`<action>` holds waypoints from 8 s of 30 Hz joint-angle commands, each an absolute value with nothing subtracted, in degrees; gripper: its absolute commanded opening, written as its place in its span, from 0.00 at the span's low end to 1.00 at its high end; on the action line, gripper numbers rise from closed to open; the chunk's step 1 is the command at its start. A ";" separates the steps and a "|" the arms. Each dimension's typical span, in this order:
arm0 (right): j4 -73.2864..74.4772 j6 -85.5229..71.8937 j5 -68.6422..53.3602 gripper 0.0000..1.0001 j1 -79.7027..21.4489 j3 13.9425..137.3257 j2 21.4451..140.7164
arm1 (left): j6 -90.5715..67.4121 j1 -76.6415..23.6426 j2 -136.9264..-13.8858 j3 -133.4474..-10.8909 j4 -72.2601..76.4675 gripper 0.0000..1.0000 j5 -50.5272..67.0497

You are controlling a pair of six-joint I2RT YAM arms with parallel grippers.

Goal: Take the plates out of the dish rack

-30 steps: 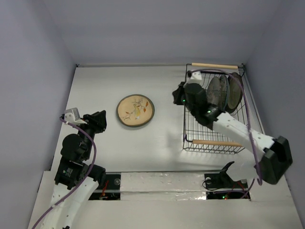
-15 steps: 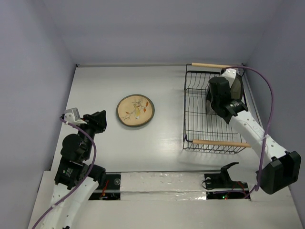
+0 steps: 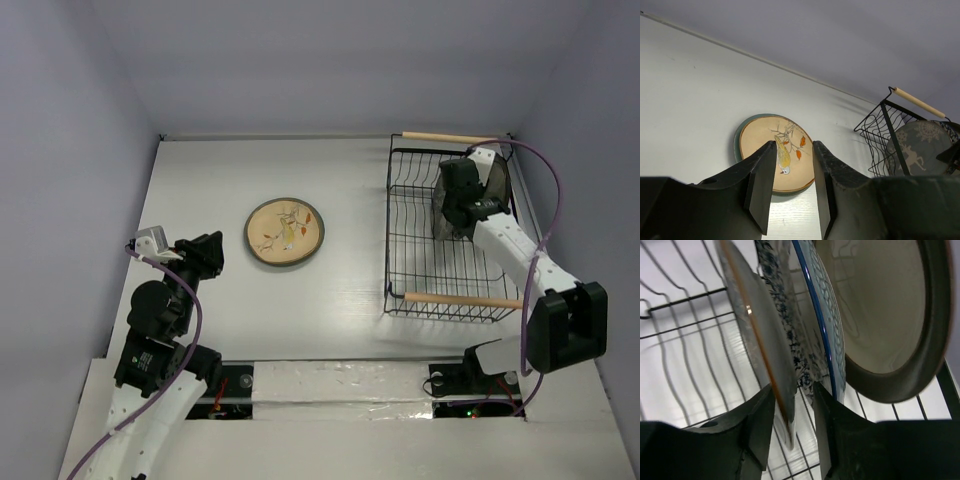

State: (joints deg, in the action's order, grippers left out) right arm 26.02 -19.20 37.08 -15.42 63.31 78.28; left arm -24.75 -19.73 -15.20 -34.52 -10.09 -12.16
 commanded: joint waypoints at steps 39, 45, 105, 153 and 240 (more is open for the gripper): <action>14.44 -19.94 15.72 0.00 -20.39 72.61 51.86 | -24.87 -18.72 -16.70 -35.16 -7.03 0.32 -11.87; 0.02 -31.89 -6.74 0.00 -23.11 67.42 58.42 | -25.14 -18.19 -16.79 -35.24 -7.38 0.32 -11.87; -8.10 -42.11 4.21 1.00 -44.30 68.90 103.89 | -25.23 -18.19 -15.12 -35.16 -7.65 0.32 -11.87; 28.47 -14.32 41.12 0.65 -10.81 73.47 82.08 | -25.05 -18.19 -11.69 -35.16 -7.38 0.32 -11.87; -15.21 -48.88 -5.19 0.31 -40.34 69.52 104.94 | -25.31 -18.72 -13.36 -35.25 -7.73 0.32 -11.87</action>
State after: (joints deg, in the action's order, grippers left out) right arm -9.43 -50.17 -4.60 -39.72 68.64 106.65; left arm -25.17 -18.63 -14.00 -34.52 -9.72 -12.16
